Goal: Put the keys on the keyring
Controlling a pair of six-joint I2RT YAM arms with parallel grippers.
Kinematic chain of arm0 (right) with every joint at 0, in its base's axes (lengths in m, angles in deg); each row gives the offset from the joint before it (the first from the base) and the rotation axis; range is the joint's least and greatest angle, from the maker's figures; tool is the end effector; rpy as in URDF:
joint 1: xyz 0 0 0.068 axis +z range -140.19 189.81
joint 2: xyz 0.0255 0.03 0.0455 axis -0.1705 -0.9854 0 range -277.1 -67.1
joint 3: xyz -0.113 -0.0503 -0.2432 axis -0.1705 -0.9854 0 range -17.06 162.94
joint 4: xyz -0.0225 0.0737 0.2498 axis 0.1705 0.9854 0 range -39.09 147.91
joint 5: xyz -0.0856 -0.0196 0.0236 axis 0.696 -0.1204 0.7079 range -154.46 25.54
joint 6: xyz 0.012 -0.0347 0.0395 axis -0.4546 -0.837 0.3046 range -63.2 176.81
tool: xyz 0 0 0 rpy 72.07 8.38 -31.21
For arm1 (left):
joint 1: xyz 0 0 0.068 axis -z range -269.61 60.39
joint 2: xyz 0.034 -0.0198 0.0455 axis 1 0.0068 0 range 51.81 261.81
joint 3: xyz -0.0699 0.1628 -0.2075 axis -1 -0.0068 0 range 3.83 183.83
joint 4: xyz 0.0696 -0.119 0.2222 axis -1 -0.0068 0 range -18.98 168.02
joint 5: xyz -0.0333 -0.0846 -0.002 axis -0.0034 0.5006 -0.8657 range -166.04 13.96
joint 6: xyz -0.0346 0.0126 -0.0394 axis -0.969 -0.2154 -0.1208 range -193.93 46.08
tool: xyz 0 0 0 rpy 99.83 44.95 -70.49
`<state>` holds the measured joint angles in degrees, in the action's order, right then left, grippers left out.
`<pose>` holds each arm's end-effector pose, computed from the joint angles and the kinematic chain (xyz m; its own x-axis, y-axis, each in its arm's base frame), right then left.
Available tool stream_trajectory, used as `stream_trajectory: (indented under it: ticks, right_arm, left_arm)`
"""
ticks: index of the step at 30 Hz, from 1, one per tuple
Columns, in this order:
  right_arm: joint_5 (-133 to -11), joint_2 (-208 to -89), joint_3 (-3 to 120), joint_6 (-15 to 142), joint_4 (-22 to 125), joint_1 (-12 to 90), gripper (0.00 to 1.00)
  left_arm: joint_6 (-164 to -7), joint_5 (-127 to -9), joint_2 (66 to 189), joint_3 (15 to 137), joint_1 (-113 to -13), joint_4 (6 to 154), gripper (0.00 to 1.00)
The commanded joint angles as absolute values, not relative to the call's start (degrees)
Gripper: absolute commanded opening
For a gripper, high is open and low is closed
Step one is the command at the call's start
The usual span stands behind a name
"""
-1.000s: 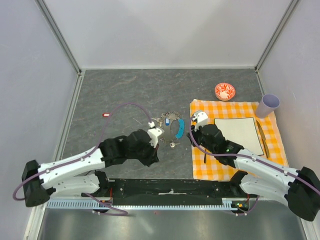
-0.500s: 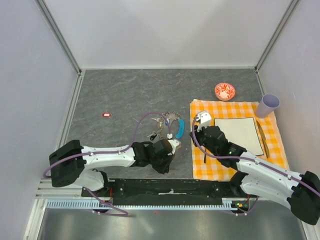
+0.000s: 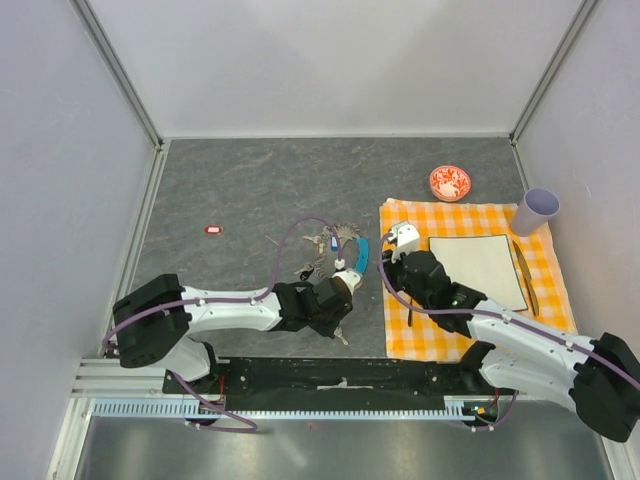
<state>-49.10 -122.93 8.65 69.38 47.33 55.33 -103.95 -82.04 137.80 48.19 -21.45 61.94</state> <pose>0.1544 0.1436 0.2125 -0.4193 -0.1273 -0.8989 -0.4412 0.8939 0.0792 0.1088 -0.2613 0.1664 -0.7238 0.4684 -0.5067 0.6240 0.7578 -0.1908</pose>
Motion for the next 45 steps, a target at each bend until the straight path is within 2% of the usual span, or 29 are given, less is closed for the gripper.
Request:
stream_trajectory:
  ticks: [1,8,23,24,25,27,30,35,40,42,45]
  right_arm:
    - [-48.3,-124.0,8.4,68.8,44.1,55.3,0.24]
    - [-48.2,-124.1,8.1,69.0,43.8,55.3,0.24]
    - [-47.7,-119.8,8.2,69.3,45.9,55.2,0.25]
    - [-47.3,-119.5,8.3,69.1,46.1,55.2,0.26]
    - [-47.1,-119.1,8.4,69.0,46.3,55.2,0.31]
    - [-47.1,-119.2,9.0,69.0,47.3,55.1,0.36]
    - [-47.1,-119.8,9.3,69.5,48.2,55.1,0.38]
    - [-45.1,-119.6,8.8,71.0,47.9,54.5,0.38]
    - [-44.6,-119.9,8.5,72.0,47.9,53.8,0.44]
    - [-44.1,-119.9,8.4,72.4,47.8,53.6,0.50]
    - [-43.5,-119.8,7.9,72.9,47.3,53.5,0.52]
  left_arm:
    - [-102.4,-87.4,135.0,46.0,-21.6,67.5,0.02]
    - [-102.7,-86.3,138.6,46.2,-21.4,67.9,0.04]
    - [-104.6,-87.6,131.0,43.6,-20.5,67.9,0.39]
    - [-104.3,-88.3,128.7,43.7,-20.5,67.7,0.43]
    - [-103.5,-88.5,127.8,44.1,-21.0,67.5,0.45]
    - [-102.1,-89.3,126.1,44.9,-21.7,66.2,0.47]
    - [-97.1,-88.4,124.6,46.5,-25.0,64.9,0.47]
    - [-92.7,-81.8,128.6,50.2,-35.9,65.0,0.41]
    - [-92.3,-82.8,136.3,55.6,-36.3,66.1,0.41]
    - [-93.6,-82.7,140.0,56.9,-36.4,66.2,0.40]
    - [-95.6,-84.0,143.3,57.7,-36.4,67.2,0.37]
